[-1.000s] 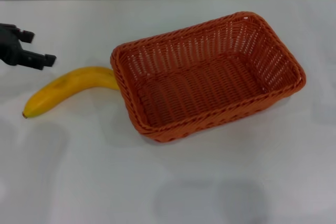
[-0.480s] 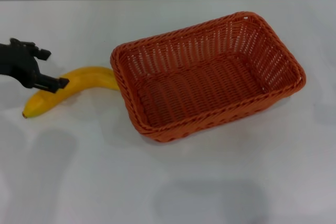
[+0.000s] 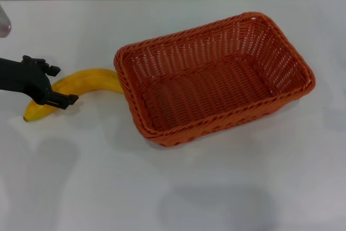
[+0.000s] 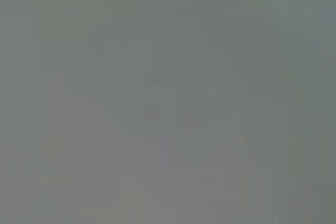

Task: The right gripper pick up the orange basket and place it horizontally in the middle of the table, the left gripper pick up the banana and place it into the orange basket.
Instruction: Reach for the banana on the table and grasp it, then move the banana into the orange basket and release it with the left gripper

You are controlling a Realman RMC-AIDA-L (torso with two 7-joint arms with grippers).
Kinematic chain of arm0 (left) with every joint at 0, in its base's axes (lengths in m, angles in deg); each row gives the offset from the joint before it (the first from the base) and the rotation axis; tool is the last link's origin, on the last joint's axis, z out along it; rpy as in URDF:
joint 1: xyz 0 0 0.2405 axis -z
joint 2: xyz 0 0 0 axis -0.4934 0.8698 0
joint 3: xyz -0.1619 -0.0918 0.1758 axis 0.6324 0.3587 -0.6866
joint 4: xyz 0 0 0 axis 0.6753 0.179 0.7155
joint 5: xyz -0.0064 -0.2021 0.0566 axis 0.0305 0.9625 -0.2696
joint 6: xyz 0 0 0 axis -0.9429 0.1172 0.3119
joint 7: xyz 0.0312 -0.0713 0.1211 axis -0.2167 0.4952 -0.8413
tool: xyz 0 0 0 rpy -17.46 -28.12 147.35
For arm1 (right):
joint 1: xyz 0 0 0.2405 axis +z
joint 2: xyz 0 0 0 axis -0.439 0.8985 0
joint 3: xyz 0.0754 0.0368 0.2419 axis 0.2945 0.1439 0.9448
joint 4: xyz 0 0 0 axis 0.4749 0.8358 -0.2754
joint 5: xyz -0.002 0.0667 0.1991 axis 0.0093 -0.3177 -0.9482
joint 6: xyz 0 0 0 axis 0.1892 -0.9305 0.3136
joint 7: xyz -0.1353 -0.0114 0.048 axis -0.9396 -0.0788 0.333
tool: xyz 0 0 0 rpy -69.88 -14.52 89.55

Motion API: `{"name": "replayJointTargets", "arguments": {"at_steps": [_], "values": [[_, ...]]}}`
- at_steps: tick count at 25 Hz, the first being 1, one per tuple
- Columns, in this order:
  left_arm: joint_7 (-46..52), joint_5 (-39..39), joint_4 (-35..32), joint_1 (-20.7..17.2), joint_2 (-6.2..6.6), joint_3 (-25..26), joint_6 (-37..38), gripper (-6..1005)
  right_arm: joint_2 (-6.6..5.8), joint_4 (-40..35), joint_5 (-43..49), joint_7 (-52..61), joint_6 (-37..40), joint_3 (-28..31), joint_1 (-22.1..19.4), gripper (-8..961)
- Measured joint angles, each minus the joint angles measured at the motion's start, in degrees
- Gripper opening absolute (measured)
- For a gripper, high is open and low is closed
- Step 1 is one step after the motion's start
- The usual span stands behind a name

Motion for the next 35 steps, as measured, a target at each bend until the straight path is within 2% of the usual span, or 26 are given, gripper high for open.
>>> {"name": "replayJointTargets", "arguments": {"at_steps": [6, 18, 23, 29, 35], "values": [[0.6, -0.4, -3.9, -0.5, 0.4, 0.0, -3.9, 877, 0.0, 0.0, 0.0, 0.1, -0.5, 0.0, -0.1, 874], [-1.5, 0.1, -5.1, -1.1, 0.5, 0.0, -6.2, 871, -0.01, 0.7, 0.0, 0.1, -0.7, 1.3, 0.3, 874], [-1.6, 0.3, -5.6, -1.2, 0.53, 0.1, -7.6, 653, 0.0, 0.7, 0.0, 0.1, -0.7, 1.3, 0.3, 874], [-1.1, 4.2, -3.0, -2.2, 1.03, 0.1, -5.4, 480, 0.0, 0.7, 0.0, 0.1, -0.7, 1.3, 0.4, 874], [0.2, 17.8, 2.9, -7.3, 2.25, 0.1, -0.9, 493, 0.0, 0.7, 0.0, 0.1, -0.7, 1.3, 0.5, 874]]}}
